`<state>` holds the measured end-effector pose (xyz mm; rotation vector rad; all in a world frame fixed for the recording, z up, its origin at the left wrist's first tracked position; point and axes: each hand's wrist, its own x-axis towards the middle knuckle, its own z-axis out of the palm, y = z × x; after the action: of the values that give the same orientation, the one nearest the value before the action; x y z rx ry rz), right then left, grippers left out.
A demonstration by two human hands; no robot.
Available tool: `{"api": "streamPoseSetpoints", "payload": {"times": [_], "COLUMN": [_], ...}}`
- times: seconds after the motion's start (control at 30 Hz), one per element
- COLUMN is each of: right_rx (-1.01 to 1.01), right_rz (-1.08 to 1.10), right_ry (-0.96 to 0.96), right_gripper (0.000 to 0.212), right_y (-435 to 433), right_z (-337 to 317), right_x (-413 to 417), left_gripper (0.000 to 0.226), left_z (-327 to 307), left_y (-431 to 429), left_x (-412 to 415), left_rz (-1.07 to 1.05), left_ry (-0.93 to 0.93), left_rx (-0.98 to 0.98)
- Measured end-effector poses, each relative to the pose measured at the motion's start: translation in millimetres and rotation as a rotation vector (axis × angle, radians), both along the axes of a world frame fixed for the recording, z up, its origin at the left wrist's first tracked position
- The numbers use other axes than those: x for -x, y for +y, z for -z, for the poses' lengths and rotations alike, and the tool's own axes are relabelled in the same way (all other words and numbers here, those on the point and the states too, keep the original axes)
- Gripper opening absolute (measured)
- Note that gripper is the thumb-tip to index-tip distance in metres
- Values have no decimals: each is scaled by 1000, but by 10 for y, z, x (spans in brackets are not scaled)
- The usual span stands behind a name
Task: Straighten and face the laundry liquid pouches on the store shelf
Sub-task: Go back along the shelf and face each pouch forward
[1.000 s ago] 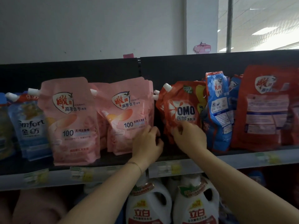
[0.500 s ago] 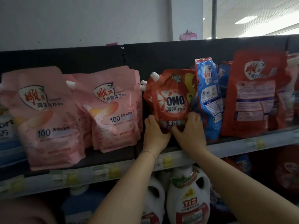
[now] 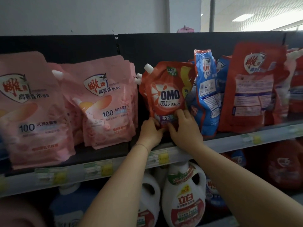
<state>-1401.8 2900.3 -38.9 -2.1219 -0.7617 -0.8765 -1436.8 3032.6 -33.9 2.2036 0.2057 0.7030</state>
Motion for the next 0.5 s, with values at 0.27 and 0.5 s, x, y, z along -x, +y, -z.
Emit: {"api": "streamPoseSetpoints", "payload": {"times": [0.27, 0.5], "right_rx": [43, 16], "right_rz": [-88, -55], "right_ry": [123, 63], "right_gripper": [57, 54], "right_y": [26, -26], "right_z": [-27, -4], "right_x": [-103, -56], "left_gripper": [34, 44], "left_z": [-1, -22], "left_y": [-49, -45], "left_x": [-14, -20], "left_rz": [-54, -95], "left_ry": [-14, 10], "left_rx": [-107, -145]}}
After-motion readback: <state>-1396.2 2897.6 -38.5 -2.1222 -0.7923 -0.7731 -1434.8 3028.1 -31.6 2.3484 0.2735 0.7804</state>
